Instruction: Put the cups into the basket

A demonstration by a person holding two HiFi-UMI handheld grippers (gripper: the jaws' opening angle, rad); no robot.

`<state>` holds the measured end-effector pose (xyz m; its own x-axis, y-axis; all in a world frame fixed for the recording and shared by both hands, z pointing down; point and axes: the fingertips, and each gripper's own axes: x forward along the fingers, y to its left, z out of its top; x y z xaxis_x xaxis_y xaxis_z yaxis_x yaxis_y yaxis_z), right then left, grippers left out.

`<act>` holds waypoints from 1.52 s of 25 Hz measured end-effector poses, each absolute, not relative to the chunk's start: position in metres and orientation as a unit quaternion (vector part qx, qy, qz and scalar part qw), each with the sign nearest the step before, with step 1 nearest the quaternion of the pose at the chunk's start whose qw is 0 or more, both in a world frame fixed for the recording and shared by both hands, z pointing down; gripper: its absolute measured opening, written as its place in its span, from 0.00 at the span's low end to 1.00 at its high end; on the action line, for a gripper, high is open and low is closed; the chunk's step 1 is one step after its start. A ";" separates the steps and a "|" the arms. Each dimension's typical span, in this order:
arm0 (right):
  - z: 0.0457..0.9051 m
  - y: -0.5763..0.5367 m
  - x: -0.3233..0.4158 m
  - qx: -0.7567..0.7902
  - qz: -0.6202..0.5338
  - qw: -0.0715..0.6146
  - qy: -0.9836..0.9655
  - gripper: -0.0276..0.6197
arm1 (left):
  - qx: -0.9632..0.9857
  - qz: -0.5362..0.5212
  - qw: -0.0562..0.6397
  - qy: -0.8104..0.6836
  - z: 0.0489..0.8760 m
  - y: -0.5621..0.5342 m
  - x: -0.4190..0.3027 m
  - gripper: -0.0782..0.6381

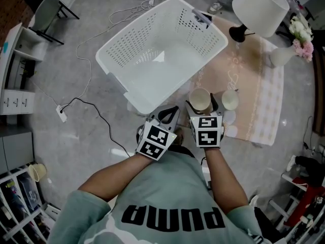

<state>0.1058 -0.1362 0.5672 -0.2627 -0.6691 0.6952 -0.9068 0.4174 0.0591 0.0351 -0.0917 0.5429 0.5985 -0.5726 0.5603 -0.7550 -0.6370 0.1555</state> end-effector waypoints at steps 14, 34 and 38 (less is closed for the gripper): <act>0.575 -0.137 0.106 0.496 0.174 0.336 -0.781 0.64 | 0.871 0.232 0.194 -0.388 0.537 -0.082 0.037 0.11; 0.441 -0.115 0.123 0.487 0.153 0.267 -0.817 0.64 | 0.894 0.178 0.164 -0.378 0.443 -0.078 0.062 0.11; 0.401 -0.113 0.123 0.483 0.134 0.257 -0.826 0.64 | 0.899 0.166 0.155 -0.373 0.410 -0.080 0.065 0.11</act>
<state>0.1232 -0.1132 0.4011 -0.4012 -0.7296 0.5538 -0.8674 0.4969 0.0263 0.0647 -0.0796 0.4096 0.6660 -0.6203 0.4143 -0.7233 -0.6728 0.1554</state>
